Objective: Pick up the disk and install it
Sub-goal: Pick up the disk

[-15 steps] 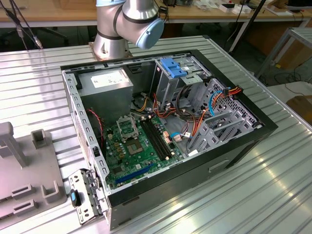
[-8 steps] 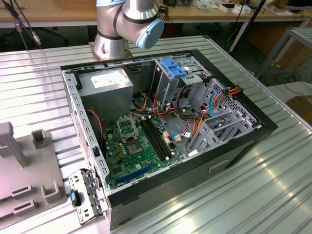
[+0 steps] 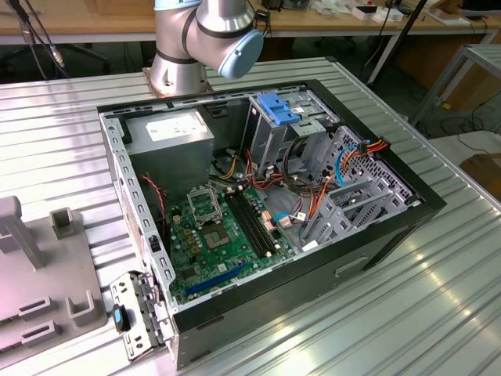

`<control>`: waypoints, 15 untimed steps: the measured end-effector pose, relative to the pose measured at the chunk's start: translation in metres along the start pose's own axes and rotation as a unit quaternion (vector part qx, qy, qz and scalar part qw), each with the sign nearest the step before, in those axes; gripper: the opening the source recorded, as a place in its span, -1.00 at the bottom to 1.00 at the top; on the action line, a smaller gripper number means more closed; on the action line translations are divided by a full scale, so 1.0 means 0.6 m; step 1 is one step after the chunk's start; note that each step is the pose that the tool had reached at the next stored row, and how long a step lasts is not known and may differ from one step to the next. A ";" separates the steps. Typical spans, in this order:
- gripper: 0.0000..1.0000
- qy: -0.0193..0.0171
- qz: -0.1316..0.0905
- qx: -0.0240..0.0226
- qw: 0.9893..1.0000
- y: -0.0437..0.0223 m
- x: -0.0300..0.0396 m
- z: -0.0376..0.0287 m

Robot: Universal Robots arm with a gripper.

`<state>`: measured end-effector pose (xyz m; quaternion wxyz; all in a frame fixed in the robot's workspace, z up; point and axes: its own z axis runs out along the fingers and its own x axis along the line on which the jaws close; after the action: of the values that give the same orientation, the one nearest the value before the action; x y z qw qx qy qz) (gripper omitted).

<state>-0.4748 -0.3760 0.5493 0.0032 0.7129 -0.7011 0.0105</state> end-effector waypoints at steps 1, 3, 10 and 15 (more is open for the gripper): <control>-0.26 0.000 0.000 0.000 1.000 0.000 0.000 -0.007; -0.26 0.000 0.000 0.000 1.000 0.000 0.000 -0.021; -0.26 -0.001 0.000 0.000 1.000 0.000 0.000 -0.027; -0.26 -0.001 0.000 0.000 1.000 0.000 0.000 -0.027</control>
<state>-0.4748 -0.3760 0.5655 0.0023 0.7129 -0.7012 0.0097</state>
